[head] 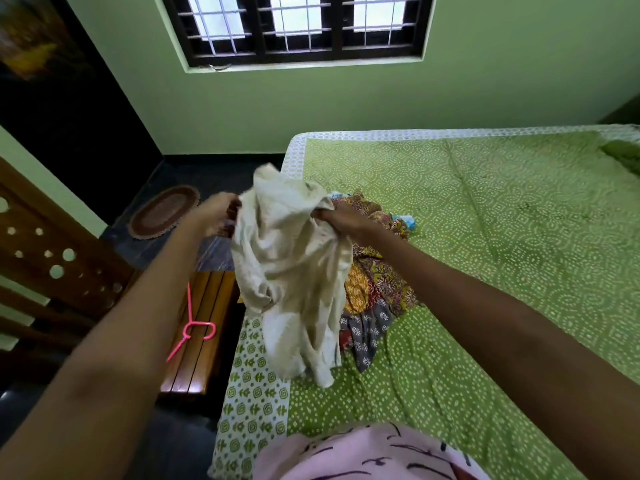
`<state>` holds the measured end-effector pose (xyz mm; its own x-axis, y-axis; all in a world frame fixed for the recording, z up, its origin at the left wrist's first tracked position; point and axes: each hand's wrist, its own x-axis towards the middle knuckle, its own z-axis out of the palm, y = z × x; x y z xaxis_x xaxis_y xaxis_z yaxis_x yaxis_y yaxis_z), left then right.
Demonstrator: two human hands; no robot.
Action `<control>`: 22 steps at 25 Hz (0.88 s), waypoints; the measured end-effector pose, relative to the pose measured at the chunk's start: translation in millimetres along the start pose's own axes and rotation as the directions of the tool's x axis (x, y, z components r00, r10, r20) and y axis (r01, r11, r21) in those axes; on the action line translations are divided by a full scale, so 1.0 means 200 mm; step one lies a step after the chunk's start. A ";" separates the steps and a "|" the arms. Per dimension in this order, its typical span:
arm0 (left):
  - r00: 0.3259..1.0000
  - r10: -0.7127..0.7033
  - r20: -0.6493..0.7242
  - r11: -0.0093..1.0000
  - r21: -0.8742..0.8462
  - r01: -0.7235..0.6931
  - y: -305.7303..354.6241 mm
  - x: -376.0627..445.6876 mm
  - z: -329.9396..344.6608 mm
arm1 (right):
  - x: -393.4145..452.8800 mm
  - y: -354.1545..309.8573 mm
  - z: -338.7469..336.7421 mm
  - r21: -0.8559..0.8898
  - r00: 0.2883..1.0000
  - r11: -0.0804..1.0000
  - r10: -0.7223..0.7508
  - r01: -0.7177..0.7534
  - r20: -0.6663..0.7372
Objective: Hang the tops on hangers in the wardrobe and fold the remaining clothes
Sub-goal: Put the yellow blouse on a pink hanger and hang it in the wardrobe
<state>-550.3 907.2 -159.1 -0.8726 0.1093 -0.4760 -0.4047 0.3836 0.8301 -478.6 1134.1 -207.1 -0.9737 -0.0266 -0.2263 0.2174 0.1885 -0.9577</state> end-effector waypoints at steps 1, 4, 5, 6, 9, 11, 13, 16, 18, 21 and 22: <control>0.999 -0.039 0.009 0.995 0.093 0.038 -0.01 -0.02 0.00 | 0.01 -0.03 0.00 0.013 0.999 1.000 -0.028 0.028 0.032; 0.966 0.253 0.060 0.922 0.289 -0.259 -0.01 -0.03 0.06 | 0.00 -0.12 0.08 -0.122 0.969 0.986 -0.085 0.116 0.230; 0.921 0.351 0.172 0.883 0.266 -0.386 0.02 -0.06 0.12 | 0.00 -0.15 0.10 -0.238 0.952 0.957 -0.089 0.163 0.293; 0.872 0.387 0.299 0.858 0.231 -0.459 0.03 -0.10 0.17 | -0.01 -0.18 0.12 -0.327 0.934 0.920 -0.099 0.217 0.343; 0.844 0.326 0.427 0.824 0.308 -0.475 -0.02 -0.11 0.24 | -0.03 -0.22 0.12 -0.327 0.930 0.910 -0.137 0.255 0.342; 0.871 0.313 0.379 0.722 0.501 -0.477 -0.11 -0.07 0.21 | -0.05 -0.21 0.06 -0.304 0.950 0.928 -0.126 0.214 0.284; 0.842 0.396 0.367 0.543 0.645 -0.537 -0.17 -0.04 0.19 | -0.07 -0.19 -0.03 -0.437 0.959 0.875 -0.097 0.210 0.266; 0.802 0.557 0.216 0.575 0.596 -0.560 -0.22 -0.02 0.20 | -0.10 -0.13 -0.17 -0.829 0.951 0.537 0.149 0.153 0.272; 0.790 0.612 0.034 0.668 0.512 -0.540 -0.26 -0.02 0.23 | -0.14 -0.03 -0.21 -0.931 0.937 0.351 0.284 0.097 0.205; 0.809 0.576 -0.118 0.751 0.469 -0.466 -0.36 -0.02 0.22 | -0.28 0.29 -0.18 -0.956 0.922 0.240 0.302 0.171 0.241; 0.825 0.560 -0.077 0.732 0.512 -0.449 -0.42 -0.02 0.20 | -0.34 0.42 -0.18 -0.962 0.924 0.184 0.291 0.202 0.249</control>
<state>-502.9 911.2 -238.1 -0.9675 0.2346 0.0943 0.2357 0.7016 0.6724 -396.3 1187.3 -264.7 -0.8192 -0.2143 -0.5320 -0.2219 0.9738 -0.0505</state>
